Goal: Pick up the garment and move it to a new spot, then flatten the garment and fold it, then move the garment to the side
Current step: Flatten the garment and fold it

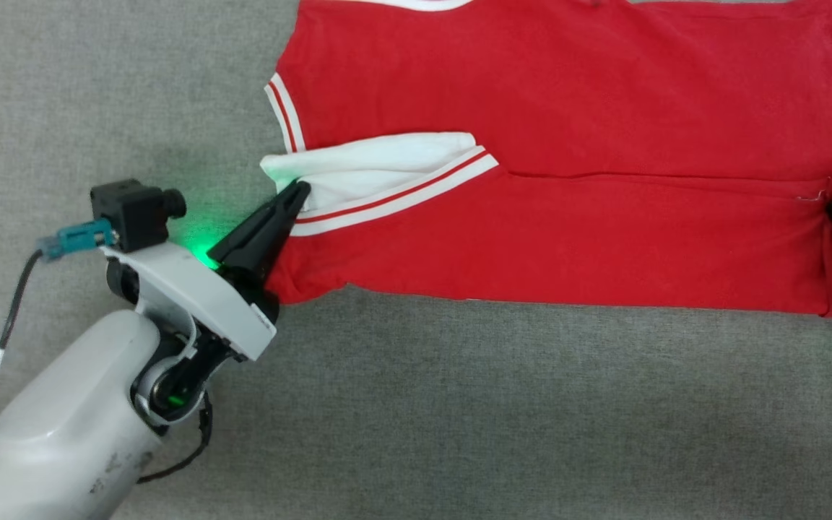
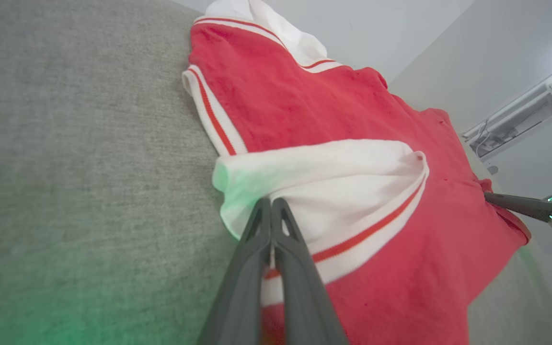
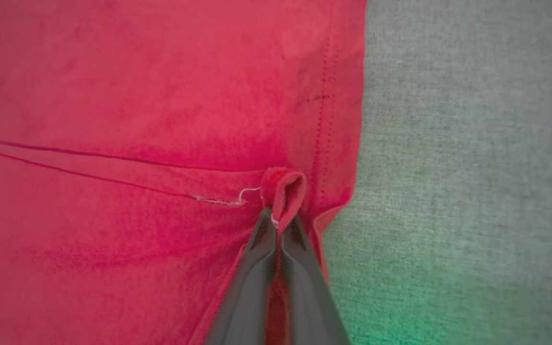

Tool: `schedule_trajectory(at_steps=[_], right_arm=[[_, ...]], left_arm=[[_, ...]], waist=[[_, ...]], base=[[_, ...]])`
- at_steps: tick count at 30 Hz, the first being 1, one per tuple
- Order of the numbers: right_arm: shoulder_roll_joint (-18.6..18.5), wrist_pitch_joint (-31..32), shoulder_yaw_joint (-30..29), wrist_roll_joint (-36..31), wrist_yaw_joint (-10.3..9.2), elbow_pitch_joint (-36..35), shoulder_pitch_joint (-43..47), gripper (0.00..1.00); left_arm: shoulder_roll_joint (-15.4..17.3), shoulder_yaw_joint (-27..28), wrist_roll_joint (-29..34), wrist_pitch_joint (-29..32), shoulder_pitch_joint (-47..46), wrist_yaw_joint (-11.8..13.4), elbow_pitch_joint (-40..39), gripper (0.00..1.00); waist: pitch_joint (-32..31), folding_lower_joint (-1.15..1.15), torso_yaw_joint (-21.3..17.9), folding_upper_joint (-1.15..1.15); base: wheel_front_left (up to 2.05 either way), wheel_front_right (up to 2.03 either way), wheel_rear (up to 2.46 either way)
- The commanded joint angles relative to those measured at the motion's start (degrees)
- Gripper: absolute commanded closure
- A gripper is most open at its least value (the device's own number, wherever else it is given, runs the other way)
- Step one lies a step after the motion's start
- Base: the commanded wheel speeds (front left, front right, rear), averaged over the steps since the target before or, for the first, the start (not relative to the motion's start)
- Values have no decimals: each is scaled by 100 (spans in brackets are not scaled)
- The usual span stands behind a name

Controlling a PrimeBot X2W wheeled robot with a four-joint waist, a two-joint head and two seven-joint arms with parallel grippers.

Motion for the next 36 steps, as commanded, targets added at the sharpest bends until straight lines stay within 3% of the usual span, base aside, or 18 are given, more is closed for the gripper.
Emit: schedule_trajectory(at_steps=[1,2,3,4,5,13,18,24,28,36], right_arm=[[64,-47,176,-85,-8,180,35,100],[55,-110,207,-99,-8,217,21,95],[56,-176,223,-94,-8,253,5,59],[80,-244,219,-80,-8,293,-3,9],[98,-309,196,-75,-8,339,3,0],[98,-643,13,-24,-7,410,159,0],[116,-675,-55,-54,-7,416,224,0],[103,-632,-47,-24,-7,332,118,0],[121,-611,-13,-56,-7,247,72,0],[132,-593,-5,-67,-7,156,-35,0]], left_arm=[[48,-167,18,28,62,10,265,51],[80,-236,36,38,33,11,325,15],[122,-322,53,71,-11,12,369,0],[185,-396,80,98,-47,12,413,0],[233,-469,85,144,-81,12,441,0],[830,-781,211,1176,-695,113,265,0],[1196,-1006,-116,2715,-926,580,-343,0],[1310,-1164,-761,4127,-1007,1148,-1214,0],[1201,-1109,-1077,4436,-1041,1370,-1290,0],[979,-1033,-1416,4515,-993,1196,-697,0]], waist=[[-36,0,0,0],[-75,0,6,0],[-126,0,12,0],[-191,0,17,0],[-271,0,28,0],[-946,0,178,0],[-1207,0,230,0],[-1112,0,162,0],[-900,0,22,0],[-571,0,-261,0]], base=[[0,0,0],[0,0,0],[0,0,0],[0,0,0],[0,0,0],[0,0,0],[0,0,0],[0,0,0],[0,0,0],[0,0,0]])
